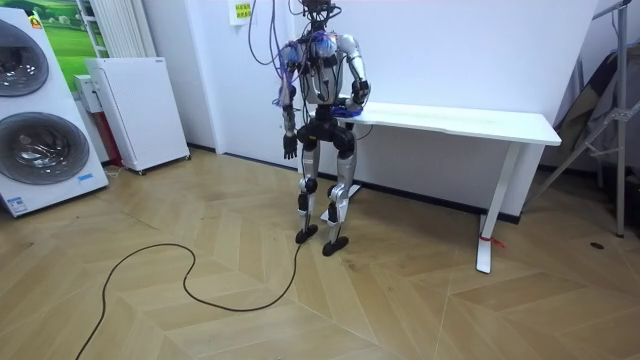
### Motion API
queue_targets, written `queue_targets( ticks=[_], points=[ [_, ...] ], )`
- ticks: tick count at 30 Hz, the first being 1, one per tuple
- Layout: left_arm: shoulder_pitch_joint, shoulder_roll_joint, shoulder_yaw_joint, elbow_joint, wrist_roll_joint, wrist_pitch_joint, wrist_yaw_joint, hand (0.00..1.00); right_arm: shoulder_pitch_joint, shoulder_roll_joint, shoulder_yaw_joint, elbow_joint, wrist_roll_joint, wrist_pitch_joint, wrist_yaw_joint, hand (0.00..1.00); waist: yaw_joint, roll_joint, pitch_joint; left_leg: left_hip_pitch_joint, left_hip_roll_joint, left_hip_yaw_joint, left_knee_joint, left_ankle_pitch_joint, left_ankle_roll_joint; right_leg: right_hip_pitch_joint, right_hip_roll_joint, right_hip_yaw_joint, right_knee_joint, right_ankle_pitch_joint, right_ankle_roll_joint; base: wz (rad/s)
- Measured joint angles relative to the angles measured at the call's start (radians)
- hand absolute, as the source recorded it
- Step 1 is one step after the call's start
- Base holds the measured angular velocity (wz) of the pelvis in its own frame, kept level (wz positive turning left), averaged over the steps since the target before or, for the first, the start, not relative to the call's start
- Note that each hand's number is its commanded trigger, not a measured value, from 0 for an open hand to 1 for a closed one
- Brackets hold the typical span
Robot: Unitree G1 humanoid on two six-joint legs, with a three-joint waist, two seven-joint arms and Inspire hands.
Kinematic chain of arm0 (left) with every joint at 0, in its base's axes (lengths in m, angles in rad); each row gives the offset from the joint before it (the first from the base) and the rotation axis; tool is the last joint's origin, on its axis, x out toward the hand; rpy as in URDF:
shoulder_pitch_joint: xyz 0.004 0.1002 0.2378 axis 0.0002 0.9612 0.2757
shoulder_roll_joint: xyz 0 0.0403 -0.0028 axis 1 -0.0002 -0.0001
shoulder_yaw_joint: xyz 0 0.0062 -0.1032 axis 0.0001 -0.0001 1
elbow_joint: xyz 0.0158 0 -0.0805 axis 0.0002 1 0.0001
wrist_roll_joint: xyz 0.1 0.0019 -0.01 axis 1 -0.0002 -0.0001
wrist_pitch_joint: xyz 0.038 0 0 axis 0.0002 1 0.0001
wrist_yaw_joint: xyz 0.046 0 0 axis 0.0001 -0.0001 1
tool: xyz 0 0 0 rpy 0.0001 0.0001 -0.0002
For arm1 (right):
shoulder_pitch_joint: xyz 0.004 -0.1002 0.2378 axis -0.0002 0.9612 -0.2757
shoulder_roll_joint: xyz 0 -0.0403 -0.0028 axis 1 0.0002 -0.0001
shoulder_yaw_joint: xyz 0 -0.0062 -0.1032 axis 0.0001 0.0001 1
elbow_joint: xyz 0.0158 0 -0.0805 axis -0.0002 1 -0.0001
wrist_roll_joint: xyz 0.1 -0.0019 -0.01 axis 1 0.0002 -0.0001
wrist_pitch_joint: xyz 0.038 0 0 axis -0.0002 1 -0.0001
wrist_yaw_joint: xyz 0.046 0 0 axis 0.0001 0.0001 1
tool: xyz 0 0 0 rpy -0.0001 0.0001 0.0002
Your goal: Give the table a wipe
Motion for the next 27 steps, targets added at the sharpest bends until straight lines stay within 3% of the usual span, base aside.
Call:
queue_targets(
  ticks=[1, 2, 3, 5, 10, 16, 27],
  points=[
    [0.0, 0.0, 0.0, 0.0, 0.0, 0.0, 0.0, 0.0, 0.0, -0.001, 0.001, 0.0, 0.0, 0.0, 0.004, 0.0, 0.0, 0.0, 0.0, 0.0, 0.0, 0.0, 0.0, 0.0, 0.0, 0.0, 0.0, 0.0, 0.0, 0.0, 0.0, 0.0],
    [0.0, 0.0, 0.0, 0.0, 0.0, 0.0, 0.0, 0.0, 0.0, -0.004, 0.005, 0.001, 0.0, 0.0, 0.007, 0.18, 0.0, -0.001, 0.0001, 0.0, 0.0, 0.0, 0.0, 0.0, 0.0, 0.0, 0.0, -0.001, 0.0, 0.0, 0.0, 0.0],
    [-0.001, 0.0, 0.0, 0.0, 0.0, 0.0, 0.0, 0.0, 0.0, -0.008, 0.008, 0.001, 0.002, 0.0, 0.007, 0.6, 0.0, -0.002, 0.0004, -0.001, 0.0, 0.0, 0.0, 0.0, 0.0, -0.001, 0.0, -0.001, 0.0, 0.0, 0.0, 0.0],
    [-0.001, 0.0, 0.0, 0.0, 0.0, 0.0, 0.0, 0.0, 0.001, -0.013, 0.008, 0.001, 0.003, 0.0, 0.007, 1.0, -0.001, -0.004, 0.001, -0.001, 0.0, -0.001, 0.0, 0.0, 0.0, -0.001, 0.0, -0.001, 0.0, 0.0, 0.0, 0.0],
    [-0.001, 0.0, 0.001, 0.0, 0.001, 0.0, 0.0, 0.0, 0.02, -0.023, 0.008, 0.001, 0.003, 0.0, 0.021, 1.0, -0.001, -0.009, 0.0019, -0.002, 0.0, -0.005, 0.0, 0.0, 0.0, -0.002, -0.001, -0.002, 0.0, 0.0, 0.0, 0.0],
    [-0.003, 0.0, 0.001, 0.0, -0.005, 0.001, 0.0, 0.0, -0.003, -0.003, -0.018, -0.024, 0.034, -0.007, 0.013, 1.0, -0.008, -0.01, 0.001, -0.002, -0.001, -0.007, 0.001, 0.0, 0.0, 0.0, -0.002, -0.004, 0.0, 0.0, 0.0, 0.01],
    [-0.001, 0.001, 0.006, -0.001, -0.043, 0.0, 0.001, 0.0, -0.009, -0.004, -0.027, -0.021, 0.073, -0.032, 0.005, 1.0, -0.015, -0.011, 0.001, 0.003, 0.0, -0.008, 0.003, 0.0, 0.0, 0.006, -0.002, -0.002, 0.0, 0.001, 0.001, 0.0]
  ],
)
